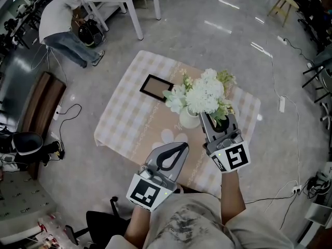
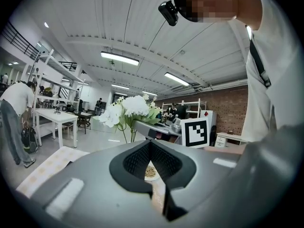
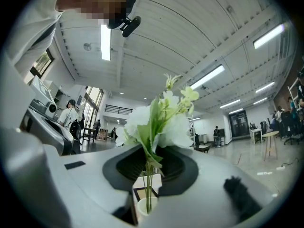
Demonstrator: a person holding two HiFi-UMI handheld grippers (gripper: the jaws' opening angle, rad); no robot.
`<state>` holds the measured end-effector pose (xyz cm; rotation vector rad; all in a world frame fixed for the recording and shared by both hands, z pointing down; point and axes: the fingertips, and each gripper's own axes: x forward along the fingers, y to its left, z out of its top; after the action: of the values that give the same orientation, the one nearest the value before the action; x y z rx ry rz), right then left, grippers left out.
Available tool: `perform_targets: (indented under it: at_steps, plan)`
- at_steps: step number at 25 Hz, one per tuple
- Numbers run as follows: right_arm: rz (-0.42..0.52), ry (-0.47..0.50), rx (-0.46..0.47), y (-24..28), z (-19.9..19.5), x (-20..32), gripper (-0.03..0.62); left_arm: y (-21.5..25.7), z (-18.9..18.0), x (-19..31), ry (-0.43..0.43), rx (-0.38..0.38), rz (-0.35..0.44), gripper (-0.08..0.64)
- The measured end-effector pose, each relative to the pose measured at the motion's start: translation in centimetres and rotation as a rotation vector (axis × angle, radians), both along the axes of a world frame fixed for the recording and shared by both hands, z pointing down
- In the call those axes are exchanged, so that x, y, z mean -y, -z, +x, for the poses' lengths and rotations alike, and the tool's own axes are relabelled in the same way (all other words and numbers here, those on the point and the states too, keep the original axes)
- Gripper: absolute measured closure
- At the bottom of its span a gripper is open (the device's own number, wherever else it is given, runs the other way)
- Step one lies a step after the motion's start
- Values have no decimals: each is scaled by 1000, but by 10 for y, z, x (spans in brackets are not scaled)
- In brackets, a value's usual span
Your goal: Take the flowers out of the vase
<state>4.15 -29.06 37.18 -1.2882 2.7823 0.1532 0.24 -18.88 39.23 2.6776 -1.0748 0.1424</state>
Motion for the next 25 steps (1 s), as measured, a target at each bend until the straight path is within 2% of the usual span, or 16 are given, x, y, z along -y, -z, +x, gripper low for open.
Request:
perform_targets:
  at_steps: [25]
  plan:
    - [130,-35,5,62,-4,-33,511,24,-12,-27,-22,-16,64,552]
